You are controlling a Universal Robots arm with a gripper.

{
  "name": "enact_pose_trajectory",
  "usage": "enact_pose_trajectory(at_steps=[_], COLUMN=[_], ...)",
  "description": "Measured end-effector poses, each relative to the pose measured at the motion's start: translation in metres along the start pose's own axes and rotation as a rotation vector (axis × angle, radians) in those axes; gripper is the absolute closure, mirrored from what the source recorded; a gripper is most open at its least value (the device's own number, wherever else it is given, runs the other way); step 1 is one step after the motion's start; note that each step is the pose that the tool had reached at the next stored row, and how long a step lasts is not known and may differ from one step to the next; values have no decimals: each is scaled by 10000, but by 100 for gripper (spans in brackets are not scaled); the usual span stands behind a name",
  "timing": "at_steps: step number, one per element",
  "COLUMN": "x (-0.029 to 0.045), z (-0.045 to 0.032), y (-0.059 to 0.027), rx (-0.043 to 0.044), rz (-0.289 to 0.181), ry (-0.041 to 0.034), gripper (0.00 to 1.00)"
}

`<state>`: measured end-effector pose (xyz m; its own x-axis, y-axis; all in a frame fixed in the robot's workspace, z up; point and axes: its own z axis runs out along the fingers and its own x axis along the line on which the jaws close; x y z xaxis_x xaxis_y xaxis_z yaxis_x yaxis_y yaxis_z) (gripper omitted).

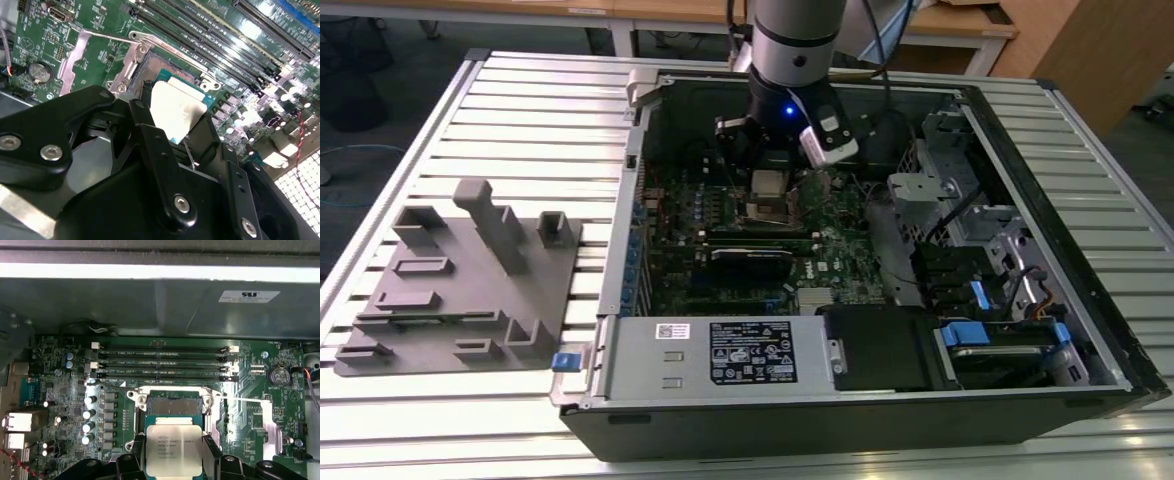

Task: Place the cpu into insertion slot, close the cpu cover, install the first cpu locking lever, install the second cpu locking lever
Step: 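Place the cpu into insertion slot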

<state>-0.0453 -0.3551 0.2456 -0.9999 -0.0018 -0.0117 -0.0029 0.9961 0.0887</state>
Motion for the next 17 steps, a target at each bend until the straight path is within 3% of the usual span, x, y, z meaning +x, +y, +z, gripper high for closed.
enact_pose_trajectory(at_steps=[9,17], x=[0,0], z=[26,49], y=[39,37], rx=[2,17], rz=[67,1110], ry=[-6,-96], gripper=[46,46])
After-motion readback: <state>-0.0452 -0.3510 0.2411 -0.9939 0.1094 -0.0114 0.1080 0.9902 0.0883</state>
